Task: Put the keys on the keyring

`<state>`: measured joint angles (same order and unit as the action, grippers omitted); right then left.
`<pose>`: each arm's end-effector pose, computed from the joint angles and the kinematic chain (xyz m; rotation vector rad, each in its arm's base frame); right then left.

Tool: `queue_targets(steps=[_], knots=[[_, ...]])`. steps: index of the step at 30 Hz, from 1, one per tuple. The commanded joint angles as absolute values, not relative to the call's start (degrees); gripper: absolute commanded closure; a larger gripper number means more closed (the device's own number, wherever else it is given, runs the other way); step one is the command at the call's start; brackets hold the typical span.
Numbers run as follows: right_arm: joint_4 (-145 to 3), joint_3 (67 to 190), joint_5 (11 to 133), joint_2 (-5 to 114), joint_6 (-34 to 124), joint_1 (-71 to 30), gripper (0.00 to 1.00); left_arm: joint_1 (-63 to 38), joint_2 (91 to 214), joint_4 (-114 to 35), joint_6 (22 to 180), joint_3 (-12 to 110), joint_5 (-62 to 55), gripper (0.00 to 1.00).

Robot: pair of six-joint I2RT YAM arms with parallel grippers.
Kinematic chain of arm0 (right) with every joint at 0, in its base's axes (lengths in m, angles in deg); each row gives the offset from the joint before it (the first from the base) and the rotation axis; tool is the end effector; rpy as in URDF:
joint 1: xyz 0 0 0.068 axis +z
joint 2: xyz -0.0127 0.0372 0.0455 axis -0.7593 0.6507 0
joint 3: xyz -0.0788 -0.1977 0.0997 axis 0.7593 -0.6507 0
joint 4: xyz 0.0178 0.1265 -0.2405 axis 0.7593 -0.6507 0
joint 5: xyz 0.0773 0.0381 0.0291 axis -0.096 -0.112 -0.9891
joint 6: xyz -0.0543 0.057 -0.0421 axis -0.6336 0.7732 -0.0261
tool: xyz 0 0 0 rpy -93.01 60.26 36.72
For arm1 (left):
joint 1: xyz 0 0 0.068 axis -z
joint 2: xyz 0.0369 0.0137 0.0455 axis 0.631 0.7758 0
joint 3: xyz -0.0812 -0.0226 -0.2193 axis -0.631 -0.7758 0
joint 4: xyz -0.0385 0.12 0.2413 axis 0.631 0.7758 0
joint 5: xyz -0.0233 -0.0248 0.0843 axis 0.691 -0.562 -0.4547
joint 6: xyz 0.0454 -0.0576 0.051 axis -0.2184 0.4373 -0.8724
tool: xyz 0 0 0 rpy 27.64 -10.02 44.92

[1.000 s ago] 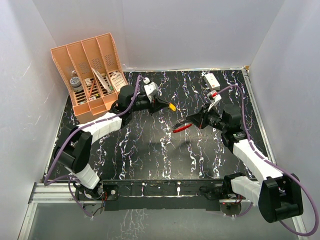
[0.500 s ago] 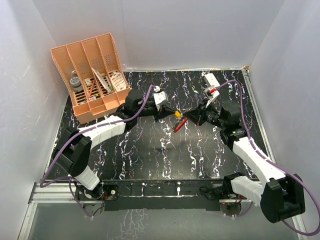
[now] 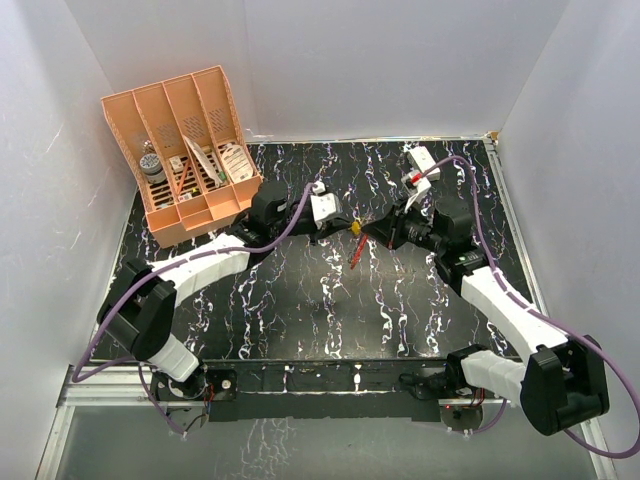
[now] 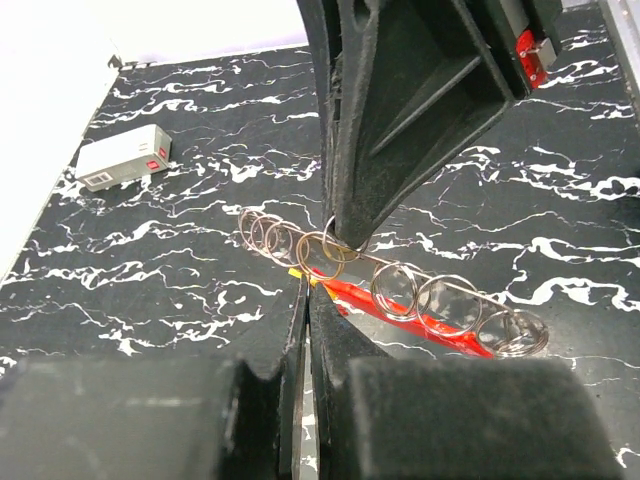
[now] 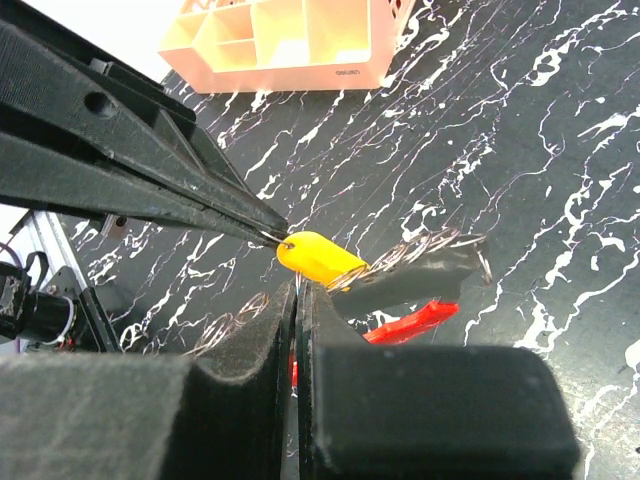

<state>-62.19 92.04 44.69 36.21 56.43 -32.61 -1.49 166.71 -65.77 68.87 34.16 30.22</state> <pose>0.2839 0.1334 0.2313 -0.4232 1.8477 0.9839 0.2837 -0.2858 0.2438 1.2663 1.1118 -0.8215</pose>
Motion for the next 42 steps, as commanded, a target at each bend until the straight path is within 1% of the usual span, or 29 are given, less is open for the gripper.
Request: queue_targets(steps=[1,12,20,30,42], knots=[[-61.0,96.8,46.5,36.4,56.7,-32.1,1.0,-0.3,163.4,-64.9,61.8,35.1,28.8,1.0],[-67.8,103.7,49.3,40.6,57.7,-30.7,1.0,1.8,164.7,-62.2,53.6,36.4,20.7,1.0],[-72.1,105.6,51.5,41.6,56.5,-30.1,1.0,3.3,164.8,-62.2,46.8,35.8,13.0,1.0],[-73.2,105.7,52.7,42.3,55.8,-29.5,1.0,4.3,163.9,-65.0,43.3,33.9,11.1,1.0],[-70.6,106.3,55.1,43.5,57.7,-29.4,1.0,5.6,161.9,-66.2,40.6,31.8,9.4,1.0]])
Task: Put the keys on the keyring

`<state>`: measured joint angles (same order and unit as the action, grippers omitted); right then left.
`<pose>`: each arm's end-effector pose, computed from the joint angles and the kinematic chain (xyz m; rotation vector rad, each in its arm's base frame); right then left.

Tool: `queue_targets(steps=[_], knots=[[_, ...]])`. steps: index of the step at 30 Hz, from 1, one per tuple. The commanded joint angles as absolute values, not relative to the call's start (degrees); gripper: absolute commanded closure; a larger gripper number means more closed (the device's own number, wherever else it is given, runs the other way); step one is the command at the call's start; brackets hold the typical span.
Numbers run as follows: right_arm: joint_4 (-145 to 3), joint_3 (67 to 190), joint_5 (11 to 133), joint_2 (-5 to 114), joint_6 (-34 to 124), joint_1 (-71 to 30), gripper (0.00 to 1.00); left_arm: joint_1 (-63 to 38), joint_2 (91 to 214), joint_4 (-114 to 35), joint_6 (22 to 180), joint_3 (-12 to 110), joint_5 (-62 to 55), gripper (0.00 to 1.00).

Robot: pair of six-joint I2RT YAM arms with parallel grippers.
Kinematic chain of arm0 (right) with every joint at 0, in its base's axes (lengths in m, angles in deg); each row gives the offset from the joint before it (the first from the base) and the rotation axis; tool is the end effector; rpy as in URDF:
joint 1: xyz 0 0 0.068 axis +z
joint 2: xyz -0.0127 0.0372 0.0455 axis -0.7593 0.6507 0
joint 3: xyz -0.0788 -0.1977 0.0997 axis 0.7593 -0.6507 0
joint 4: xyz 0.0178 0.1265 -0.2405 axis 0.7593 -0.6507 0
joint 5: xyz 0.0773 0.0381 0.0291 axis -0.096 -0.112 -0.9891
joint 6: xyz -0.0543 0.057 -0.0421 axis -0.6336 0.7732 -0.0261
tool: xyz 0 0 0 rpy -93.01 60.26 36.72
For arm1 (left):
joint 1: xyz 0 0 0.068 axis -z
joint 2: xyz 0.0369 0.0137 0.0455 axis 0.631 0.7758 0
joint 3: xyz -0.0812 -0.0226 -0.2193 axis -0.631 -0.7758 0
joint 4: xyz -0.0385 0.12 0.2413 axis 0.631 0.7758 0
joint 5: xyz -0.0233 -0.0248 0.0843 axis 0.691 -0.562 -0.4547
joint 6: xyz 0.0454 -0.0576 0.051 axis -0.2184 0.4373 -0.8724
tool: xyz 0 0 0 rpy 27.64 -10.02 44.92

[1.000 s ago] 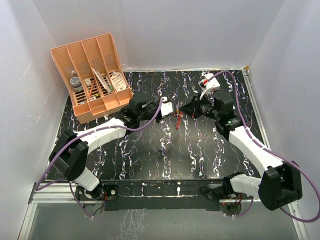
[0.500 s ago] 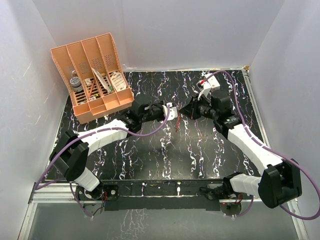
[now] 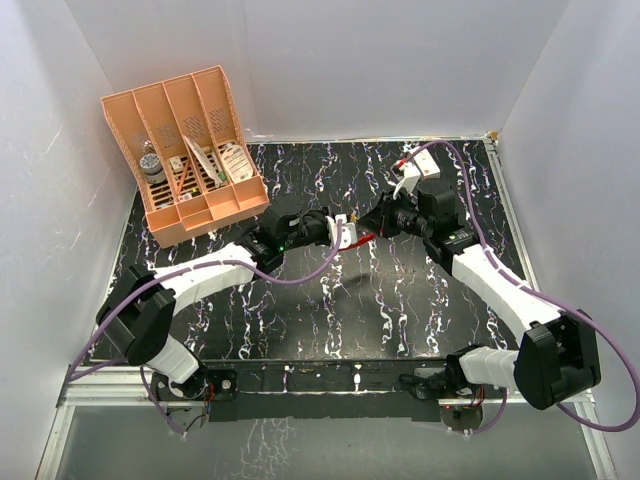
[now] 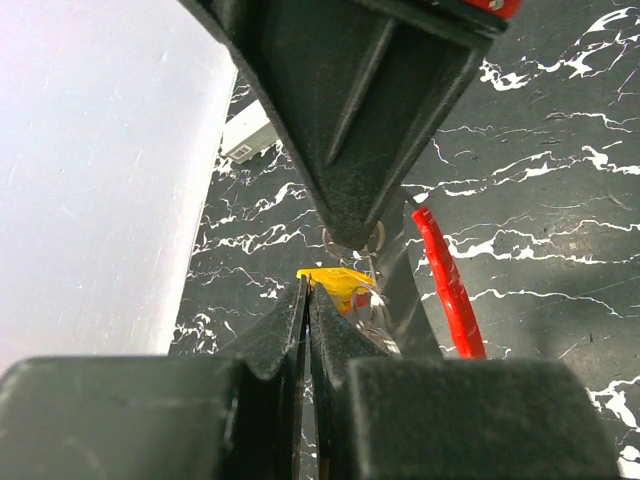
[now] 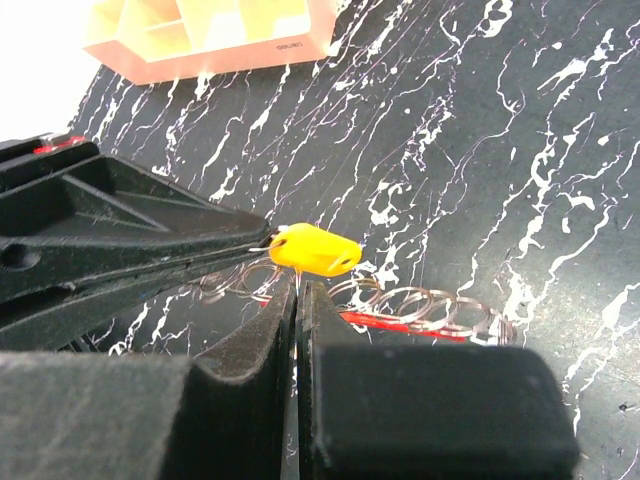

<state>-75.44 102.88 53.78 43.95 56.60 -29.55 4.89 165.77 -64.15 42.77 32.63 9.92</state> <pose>0.3058 0.1475 0.2316 -0.3252 2.0447 0.8765 0.2737 -0.3050 0.2345 1.3732 0.9617 -0.2814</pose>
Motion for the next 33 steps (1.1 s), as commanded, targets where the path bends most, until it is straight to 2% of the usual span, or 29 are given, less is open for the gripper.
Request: queue_targets(steps=[1,33], knots=[[-70.4,106.5,55.2,43.6,57.8,-29.4,1.0,5.7,161.9,-66.4,40.4,31.6,9.2,1.0],[-70.8,109.0,54.6,44.6,58.8,-28.1,1.0,7.4,162.5,-67.7,36.1,31.2,7.0,1.0]])
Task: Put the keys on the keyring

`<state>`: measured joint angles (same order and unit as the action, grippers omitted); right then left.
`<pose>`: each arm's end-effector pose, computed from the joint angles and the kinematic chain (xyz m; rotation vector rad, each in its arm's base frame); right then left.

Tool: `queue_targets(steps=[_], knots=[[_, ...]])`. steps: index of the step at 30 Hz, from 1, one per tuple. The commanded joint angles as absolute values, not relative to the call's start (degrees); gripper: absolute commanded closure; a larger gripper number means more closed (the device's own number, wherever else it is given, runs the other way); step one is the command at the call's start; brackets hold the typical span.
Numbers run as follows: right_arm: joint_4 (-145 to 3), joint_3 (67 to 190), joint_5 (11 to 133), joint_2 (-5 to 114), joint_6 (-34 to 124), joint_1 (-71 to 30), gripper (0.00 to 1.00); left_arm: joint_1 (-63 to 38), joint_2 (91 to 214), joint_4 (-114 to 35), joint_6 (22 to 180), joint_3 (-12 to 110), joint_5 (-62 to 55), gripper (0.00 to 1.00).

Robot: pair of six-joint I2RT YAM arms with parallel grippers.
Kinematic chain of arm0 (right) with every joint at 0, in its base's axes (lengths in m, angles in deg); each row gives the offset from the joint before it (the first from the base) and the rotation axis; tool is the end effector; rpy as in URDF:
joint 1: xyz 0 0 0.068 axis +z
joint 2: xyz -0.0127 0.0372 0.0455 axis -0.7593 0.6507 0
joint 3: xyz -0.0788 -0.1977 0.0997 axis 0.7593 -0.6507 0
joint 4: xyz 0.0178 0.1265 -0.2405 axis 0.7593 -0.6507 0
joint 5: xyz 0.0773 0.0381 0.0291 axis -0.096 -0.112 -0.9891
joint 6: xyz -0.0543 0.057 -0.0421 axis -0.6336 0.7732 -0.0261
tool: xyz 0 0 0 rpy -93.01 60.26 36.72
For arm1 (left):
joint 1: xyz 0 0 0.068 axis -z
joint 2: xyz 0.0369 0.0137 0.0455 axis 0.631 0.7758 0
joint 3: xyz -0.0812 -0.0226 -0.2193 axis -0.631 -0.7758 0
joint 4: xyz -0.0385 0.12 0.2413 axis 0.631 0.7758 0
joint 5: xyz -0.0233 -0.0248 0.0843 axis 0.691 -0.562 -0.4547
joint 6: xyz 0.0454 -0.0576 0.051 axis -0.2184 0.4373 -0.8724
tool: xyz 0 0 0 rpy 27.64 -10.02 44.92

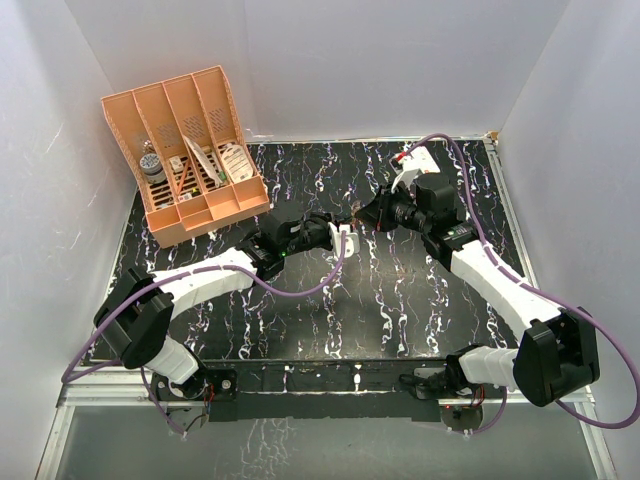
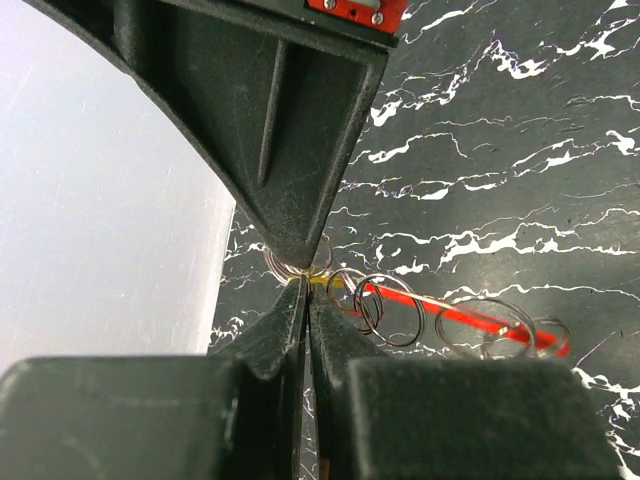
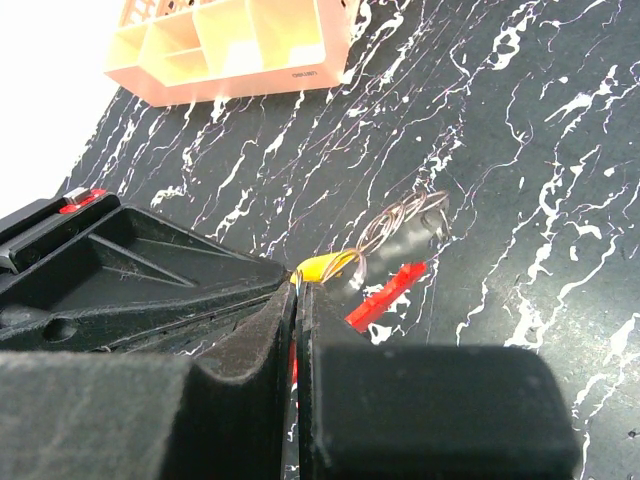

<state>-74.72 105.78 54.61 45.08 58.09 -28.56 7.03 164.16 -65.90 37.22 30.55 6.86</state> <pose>0.3111 0.1546 0.2468 -0.3147 2.0090 0.8906 0.2613 -0.3085 0.2353 1.3962 0.8846 -0.1876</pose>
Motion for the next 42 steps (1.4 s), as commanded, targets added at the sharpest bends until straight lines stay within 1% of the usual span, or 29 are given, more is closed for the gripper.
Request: queue_targets(steps=[1,42], knots=[[-70.8,108.9,54.6,44.6,58.8,-28.0,1.0,7.5,162.5,-67.9,36.0,31.2,6.8,1.0],[-72.2,108.3,54.6,43.3,58.1,-27.8,1.0,7.6,164.1,-69.3,33.4,30.7,3.7,1.0]])
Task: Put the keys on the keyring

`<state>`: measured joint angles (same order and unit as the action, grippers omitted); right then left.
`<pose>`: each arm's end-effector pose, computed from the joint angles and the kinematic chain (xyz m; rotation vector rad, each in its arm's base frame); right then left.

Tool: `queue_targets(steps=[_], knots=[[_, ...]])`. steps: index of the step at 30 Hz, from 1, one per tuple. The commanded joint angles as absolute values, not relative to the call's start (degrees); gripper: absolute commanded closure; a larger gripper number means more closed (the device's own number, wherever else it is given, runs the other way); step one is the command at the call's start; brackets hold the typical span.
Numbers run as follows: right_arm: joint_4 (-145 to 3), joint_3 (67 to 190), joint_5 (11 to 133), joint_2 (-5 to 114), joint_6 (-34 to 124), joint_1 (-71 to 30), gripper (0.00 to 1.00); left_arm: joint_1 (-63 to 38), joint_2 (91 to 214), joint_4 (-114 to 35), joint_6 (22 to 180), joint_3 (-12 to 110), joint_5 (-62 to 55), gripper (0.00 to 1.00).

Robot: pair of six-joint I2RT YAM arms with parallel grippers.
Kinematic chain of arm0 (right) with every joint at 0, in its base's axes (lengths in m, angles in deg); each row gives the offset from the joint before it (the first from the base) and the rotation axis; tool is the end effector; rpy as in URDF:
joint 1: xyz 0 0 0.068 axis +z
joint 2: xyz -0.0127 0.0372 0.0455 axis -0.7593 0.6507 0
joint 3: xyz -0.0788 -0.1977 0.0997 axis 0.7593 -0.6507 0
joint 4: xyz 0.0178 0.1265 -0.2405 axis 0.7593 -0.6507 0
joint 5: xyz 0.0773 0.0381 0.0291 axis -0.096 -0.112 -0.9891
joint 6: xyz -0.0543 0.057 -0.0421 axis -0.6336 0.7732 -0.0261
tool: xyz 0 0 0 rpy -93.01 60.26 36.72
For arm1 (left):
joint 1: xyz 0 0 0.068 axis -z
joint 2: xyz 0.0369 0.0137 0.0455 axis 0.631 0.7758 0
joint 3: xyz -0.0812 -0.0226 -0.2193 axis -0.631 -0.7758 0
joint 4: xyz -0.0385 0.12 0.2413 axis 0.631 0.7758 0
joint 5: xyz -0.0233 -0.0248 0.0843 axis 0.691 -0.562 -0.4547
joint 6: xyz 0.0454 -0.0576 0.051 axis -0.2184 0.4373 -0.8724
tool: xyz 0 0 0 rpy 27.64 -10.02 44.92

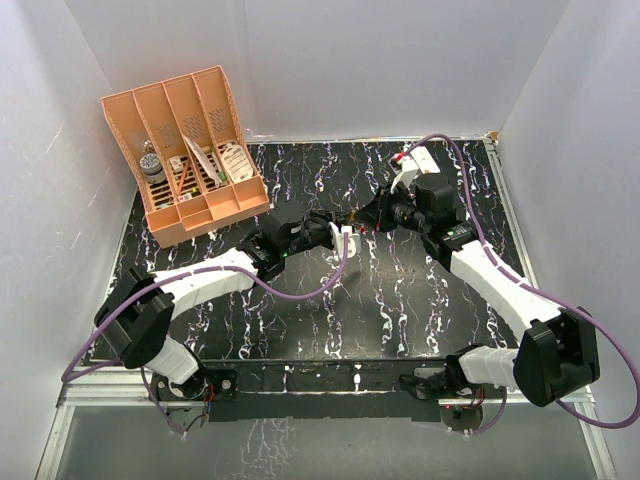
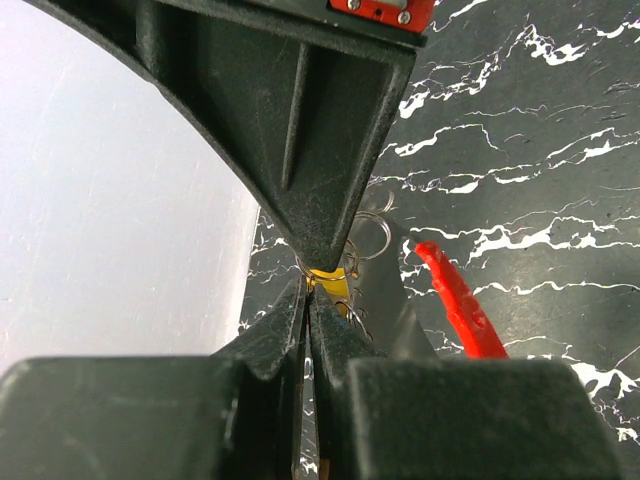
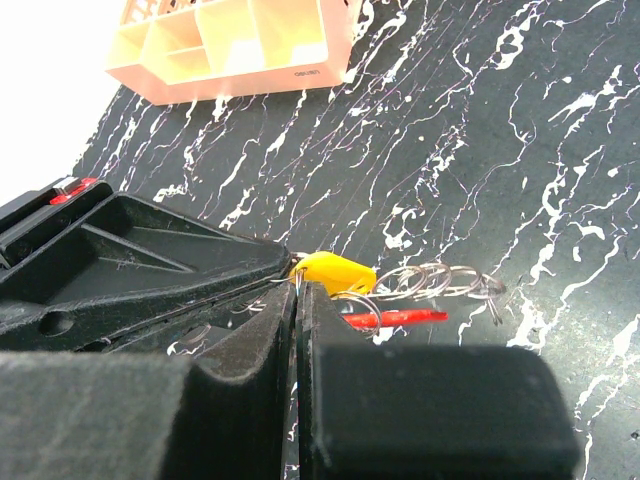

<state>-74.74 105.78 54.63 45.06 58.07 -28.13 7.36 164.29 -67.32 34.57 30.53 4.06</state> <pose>0.3099 0.1569 0.2468 -0.3225 2.0089 0.8948 0.2634 -0.3086 0.2380 1.3828 0.8641 -0.1125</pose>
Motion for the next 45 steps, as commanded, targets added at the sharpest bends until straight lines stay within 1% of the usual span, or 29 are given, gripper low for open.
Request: queue_targets(steps=[1,23,45], knots=[[-72.4,108.3,54.4,43.2,58.0,-27.8,1.0,7.6,164.3,-69.5,33.4,30.7,3.6,1.0],[-78.8,110.0,55.0,43.4,55.3,-27.7,1.0,7.6,165.5,-70.9,30.4,31.5,1.9,1.0],[-100.1,126.7,50.8,53.2,47.0,-27.6,1.0,7.6,163.9,-71.9,27.8,31.3,3.0,1.0]])
